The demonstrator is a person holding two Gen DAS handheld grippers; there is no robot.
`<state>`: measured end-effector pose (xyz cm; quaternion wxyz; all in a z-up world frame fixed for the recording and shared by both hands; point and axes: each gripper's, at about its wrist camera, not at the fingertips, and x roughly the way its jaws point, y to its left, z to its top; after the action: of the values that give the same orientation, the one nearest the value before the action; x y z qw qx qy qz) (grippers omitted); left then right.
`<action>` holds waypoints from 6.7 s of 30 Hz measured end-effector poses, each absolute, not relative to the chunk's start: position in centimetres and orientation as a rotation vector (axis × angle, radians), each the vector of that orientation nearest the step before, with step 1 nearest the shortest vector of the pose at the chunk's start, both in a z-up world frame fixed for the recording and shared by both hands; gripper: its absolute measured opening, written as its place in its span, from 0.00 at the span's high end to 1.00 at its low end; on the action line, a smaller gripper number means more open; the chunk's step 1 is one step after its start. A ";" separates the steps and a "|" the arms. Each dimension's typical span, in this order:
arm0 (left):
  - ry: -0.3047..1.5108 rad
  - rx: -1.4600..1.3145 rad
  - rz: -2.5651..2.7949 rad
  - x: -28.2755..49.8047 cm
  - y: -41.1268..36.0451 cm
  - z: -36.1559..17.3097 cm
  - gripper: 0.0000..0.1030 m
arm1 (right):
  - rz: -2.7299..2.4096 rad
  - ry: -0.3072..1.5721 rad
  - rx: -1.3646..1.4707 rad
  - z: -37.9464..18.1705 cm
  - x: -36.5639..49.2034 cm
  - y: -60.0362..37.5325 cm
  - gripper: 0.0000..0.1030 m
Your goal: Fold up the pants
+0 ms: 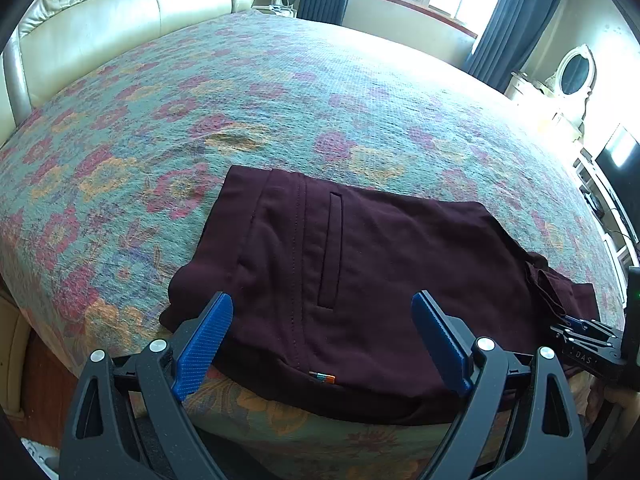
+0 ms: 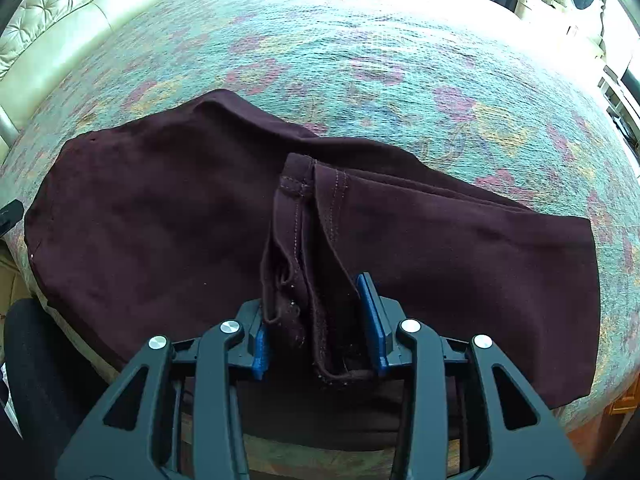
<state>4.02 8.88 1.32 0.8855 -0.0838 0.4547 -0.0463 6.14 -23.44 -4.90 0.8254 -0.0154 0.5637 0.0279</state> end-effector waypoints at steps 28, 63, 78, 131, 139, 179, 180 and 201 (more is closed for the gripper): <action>0.969 -0.239 -0.093 4.2 9.9 0.4 0.13 | -0.130 1.029 0.628 -0.9 5.0 -51.6 0.53; 0.979 -0.185 -0.129 4.0 9.9 0.2 0.13 | -0.005 1.064 0.898 -4.6 -5.2 -55.1 0.75; 1.045 -0.579 -0.378 8.4 22.2 -1.5 0.13 | 0.079 0.950 0.722 1.9 -2.6 -44.7 0.47; 1.125 -0.405 -0.699 12.6 2.7 8.2 0.83 | 0.195 1.077 0.721 -1.3 -1.6 -35.9 0.43; 1.107 -0.043 -0.607 9.0 -9.3 4.5 0.84 | 0.205 1.103 0.720 -2.1 -1.9 -34.9 0.43; 0.918 -0.202 -0.178 3.4 4.4 2.6 0.19 | 0.338 1.149 0.956 -4.1 0.2 -32.4 0.34; 0.918 -0.209 -0.182 3.4 4.6 2.5 0.19 | 0.348 1.165 0.956 -4.4 0.7 -31.6 0.34; 0.988 -0.247 -0.179 3.9 5.5 0.7 0.19 | 0.377 1.177 0.683 -2.5 5.1 -25.1 0.82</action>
<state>3.89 5.54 0.74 0.8693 -0.1180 0.4724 -0.0854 5.07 -25.05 -2.48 0.7611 0.3137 0.5407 0.1731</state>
